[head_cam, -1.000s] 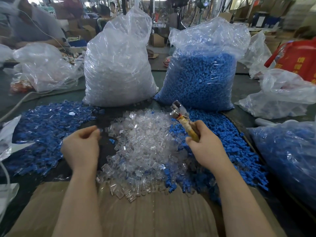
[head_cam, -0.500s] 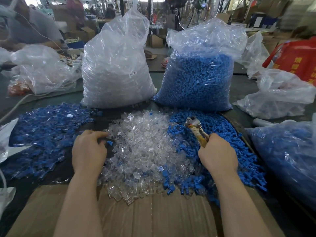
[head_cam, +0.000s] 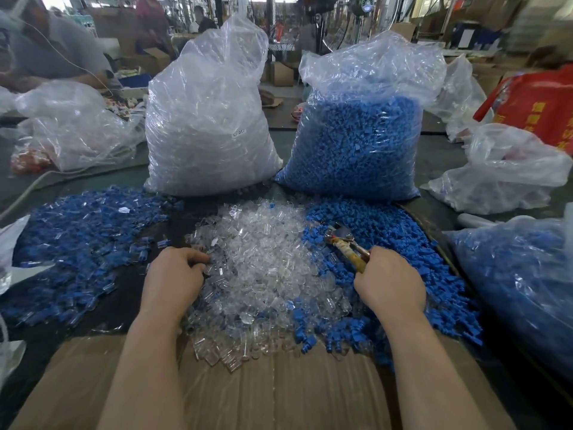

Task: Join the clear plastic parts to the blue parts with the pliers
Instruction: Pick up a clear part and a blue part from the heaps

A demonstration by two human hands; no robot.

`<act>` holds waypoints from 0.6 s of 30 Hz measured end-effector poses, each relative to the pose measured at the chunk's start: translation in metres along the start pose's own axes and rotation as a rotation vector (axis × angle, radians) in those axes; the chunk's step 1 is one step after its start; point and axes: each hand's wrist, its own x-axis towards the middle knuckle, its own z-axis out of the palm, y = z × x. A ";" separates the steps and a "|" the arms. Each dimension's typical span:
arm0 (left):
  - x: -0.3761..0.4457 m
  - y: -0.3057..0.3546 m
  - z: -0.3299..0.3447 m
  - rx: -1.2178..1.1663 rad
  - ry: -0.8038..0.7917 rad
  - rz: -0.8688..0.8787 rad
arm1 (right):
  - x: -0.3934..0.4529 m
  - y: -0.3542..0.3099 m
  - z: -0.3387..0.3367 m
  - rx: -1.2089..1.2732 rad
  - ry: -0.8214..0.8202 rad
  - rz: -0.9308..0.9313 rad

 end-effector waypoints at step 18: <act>-0.006 0.020 -0.007 0.012 -0.147 -0.014 | 0.005 0.000 0.003 0.016 0.007 -0.027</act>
